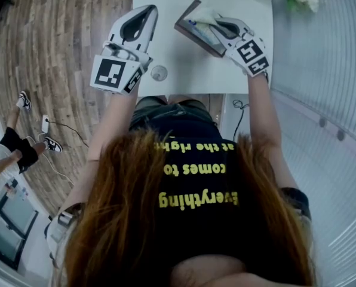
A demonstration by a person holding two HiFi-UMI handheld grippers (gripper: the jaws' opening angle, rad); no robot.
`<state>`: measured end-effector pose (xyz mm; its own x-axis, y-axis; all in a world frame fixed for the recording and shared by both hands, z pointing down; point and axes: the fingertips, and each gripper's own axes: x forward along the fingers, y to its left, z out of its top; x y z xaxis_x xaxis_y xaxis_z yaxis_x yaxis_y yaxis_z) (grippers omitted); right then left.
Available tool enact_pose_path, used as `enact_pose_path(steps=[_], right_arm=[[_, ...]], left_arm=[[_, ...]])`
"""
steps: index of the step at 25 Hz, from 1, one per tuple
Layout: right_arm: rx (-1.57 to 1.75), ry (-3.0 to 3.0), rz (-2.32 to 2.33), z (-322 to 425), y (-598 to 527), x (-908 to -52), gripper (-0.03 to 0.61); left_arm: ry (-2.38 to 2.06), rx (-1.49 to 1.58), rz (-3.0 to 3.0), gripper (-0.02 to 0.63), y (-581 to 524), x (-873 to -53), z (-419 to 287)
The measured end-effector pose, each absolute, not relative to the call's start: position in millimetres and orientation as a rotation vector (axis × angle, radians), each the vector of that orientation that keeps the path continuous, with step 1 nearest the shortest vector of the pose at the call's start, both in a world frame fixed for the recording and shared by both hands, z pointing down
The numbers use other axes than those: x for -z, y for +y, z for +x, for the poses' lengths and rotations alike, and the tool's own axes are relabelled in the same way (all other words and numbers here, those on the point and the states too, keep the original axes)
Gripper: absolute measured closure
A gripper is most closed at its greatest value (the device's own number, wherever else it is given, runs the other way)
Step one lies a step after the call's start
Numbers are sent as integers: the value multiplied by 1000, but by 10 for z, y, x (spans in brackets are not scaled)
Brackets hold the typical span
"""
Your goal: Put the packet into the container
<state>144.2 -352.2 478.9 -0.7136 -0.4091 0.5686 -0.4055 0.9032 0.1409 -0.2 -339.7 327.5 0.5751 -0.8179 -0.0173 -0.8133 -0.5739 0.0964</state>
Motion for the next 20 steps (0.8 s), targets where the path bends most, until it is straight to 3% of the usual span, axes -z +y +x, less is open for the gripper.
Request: enact_pose_path(steps=[20], right_arm=[[-45, -2149, 392, 1418, -3388, -5718, 525]], left_arm=[[-1424, 80, 2728, 612, -3257, -3252, -96]])
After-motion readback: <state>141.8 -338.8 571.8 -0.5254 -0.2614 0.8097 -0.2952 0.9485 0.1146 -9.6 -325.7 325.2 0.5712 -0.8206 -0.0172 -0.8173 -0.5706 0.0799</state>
